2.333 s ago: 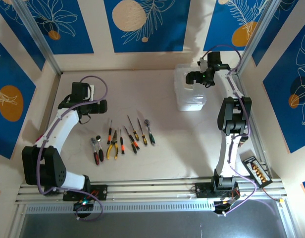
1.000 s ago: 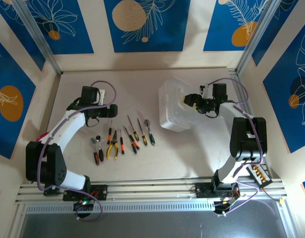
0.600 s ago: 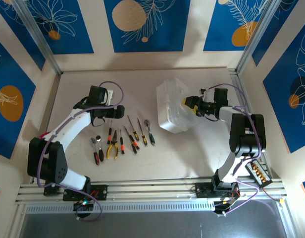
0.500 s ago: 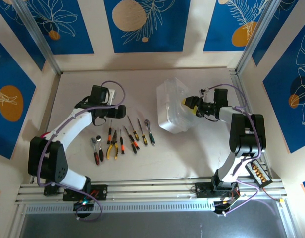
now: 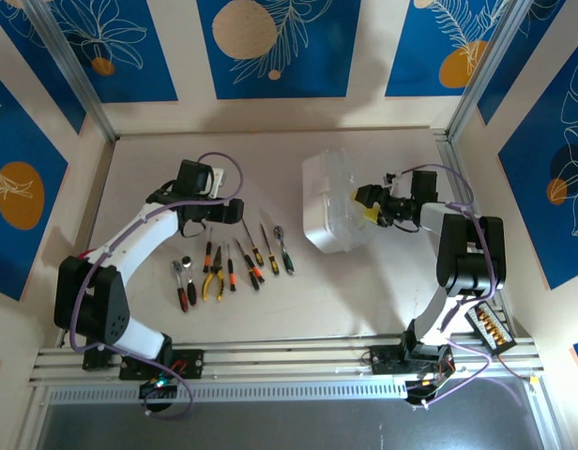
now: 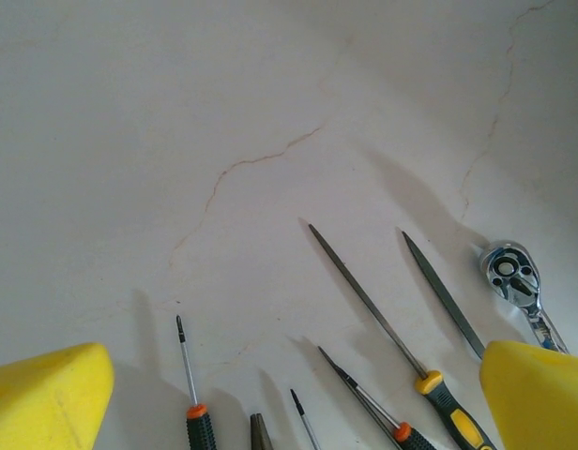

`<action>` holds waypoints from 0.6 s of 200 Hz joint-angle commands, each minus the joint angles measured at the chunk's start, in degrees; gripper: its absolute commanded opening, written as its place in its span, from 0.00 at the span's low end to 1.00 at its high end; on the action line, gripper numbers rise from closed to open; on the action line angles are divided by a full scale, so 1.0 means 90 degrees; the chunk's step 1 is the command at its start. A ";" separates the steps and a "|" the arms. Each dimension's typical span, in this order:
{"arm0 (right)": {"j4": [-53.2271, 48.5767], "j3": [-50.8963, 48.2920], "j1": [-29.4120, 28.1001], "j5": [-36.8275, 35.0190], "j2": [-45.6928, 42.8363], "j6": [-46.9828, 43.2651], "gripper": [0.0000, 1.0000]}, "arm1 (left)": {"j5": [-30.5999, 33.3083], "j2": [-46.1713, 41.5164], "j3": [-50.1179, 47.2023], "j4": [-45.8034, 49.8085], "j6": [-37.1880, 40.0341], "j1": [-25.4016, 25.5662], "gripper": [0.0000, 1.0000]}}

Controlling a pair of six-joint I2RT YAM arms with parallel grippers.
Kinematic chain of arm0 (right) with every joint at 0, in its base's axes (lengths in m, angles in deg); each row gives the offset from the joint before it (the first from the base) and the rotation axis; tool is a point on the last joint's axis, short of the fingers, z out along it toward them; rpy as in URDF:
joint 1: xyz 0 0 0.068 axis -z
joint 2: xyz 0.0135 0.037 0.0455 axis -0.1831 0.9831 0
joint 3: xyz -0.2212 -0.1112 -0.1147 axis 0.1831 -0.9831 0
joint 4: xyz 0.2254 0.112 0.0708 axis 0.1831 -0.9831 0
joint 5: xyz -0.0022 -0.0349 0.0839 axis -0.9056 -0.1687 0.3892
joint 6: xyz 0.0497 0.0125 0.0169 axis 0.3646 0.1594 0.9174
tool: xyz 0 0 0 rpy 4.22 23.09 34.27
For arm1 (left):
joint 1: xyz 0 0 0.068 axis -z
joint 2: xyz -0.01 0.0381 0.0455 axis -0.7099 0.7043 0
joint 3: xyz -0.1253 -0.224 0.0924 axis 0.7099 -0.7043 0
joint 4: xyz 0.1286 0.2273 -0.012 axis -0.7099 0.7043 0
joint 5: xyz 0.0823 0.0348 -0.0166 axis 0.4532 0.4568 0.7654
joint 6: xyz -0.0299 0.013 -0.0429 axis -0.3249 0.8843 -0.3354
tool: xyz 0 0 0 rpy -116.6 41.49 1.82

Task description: Pack the tool kit

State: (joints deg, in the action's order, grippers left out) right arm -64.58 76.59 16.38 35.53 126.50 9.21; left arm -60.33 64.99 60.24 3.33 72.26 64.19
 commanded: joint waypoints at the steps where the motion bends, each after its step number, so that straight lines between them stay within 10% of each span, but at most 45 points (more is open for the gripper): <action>1: -0.0539 -0.0133 -0.0016 -0.0061 0.0029 -0.0202 0.82 | 0.0095 0.0089 0.0245 0.0157 -0.0045 0.0117 1.00; 82: -0.1156 0.0095 0.0122 -0.0382 -0.0422 -0.0414 0.91 | 0.0017 0.0131 0.0480 0.0280 -0.0014 0.0230 1.00; 120: -0.2348 0.0531 0.0192 -0.1418 -0.1089 -0.0738 0.99 | -0.1509 0.0393 0.1197 0.0071 -0.0452 0.0255 1.00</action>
State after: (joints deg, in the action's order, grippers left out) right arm -77.24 77.55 17.45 28.73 121.86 5.56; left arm -63.71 66.67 65.60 5.08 71.54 65.46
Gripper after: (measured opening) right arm 0.991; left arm 0.997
